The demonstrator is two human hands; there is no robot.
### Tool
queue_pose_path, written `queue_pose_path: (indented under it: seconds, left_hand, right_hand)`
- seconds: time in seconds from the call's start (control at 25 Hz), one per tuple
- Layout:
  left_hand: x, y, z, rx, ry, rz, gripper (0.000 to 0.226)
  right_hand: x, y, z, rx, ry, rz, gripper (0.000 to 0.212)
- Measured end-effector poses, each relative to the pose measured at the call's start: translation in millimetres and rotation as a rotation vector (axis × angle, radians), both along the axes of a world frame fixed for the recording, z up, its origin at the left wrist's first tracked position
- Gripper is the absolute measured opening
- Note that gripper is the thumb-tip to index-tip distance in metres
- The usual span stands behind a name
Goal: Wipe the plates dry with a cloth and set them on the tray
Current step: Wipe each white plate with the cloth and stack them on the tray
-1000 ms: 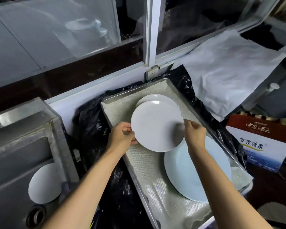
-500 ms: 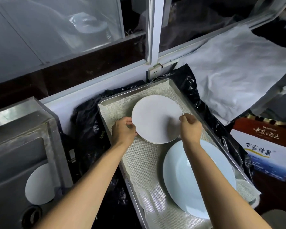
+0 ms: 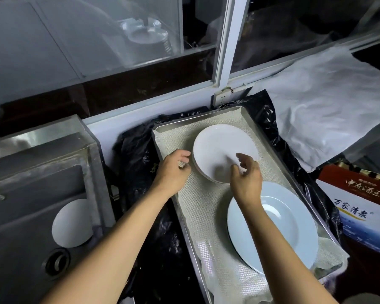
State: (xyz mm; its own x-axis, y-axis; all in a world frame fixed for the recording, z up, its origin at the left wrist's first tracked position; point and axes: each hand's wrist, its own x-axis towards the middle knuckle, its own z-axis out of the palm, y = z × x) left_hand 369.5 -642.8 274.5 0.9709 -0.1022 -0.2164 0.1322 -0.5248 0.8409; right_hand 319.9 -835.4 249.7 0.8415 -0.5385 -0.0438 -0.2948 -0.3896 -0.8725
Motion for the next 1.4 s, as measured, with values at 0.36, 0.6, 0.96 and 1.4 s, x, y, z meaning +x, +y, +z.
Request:
queue_pose_path:
  seconds: [0.36,0.6,0.96,1.4]
  left_hand:
    - [-71.3,100.5,24.0,-0.034,-0.055,0.128,0.032]
    - [-135.2,207.1,23.2,-0.041,-0.023,0.194,0.032]
    - [-236.2,389.7,-7.0,-0.002,0.069,0.289,0.034]
    - [-284.4,503.1,-111.1,-0.059,0.236,0.404,0.041]
  right_hand:
    - [-36.9,116.7,18.4,0.030,-0.087,0.224,0.033]
    - [-76.0,220.2,24.7,0.064,-0.103,0.330,0.027]
    - [-158.6,386.6,-6.5,0.054,0.030,0.366,0.025]
    - [-202.2,488.5,-104.6,0.031,0.293,0.425,0.024]
